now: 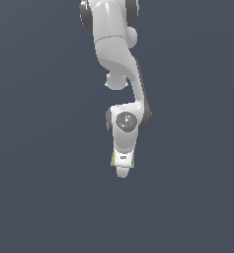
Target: Pick up the object and move it to a goal position.
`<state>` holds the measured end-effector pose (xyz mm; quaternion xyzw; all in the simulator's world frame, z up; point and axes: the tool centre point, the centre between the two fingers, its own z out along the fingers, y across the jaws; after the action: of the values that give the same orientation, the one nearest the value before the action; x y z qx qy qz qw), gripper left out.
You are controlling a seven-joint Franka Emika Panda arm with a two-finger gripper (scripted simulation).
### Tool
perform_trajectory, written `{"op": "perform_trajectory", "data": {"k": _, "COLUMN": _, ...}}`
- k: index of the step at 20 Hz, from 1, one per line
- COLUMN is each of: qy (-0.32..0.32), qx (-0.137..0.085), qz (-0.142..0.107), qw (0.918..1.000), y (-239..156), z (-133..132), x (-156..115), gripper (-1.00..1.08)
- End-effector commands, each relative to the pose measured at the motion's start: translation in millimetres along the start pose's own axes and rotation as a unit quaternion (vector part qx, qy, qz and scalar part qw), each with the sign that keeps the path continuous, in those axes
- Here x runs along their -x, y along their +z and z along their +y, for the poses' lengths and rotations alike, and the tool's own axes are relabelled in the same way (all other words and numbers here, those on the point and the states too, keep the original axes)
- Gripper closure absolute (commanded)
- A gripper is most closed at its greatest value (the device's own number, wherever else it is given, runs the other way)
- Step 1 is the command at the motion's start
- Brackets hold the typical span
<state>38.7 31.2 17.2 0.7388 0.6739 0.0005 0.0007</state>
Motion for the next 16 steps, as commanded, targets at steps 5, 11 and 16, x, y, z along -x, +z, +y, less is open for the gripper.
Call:
{"op": "perform_trajectory", "data": {"k": 5, "qy": 0.000, "qx": -0.001, "qz": 0.000, "qw": 1.0000, "y": 7.5, "z": 0.2, "x": 0.0, "gripper": 1.08}}
{"op": "perform_trajectory", "data": {"k": 11, "qy": 0.000, "qx": -0.001, "qz": 0.000, "qw": 1.0000, "y": 7.5, "z": 0.2, "x": 0.0, "gripper": 1.08}}
{"op": "perform_trajectory", "data": {"k": 16, "qy": 0.000, "qx": 0.000, "qz": 0.000, "qw": 1.0000, "y": 5.0, "z": 0.7, "x": -0.1, "gripper": 1.08}}
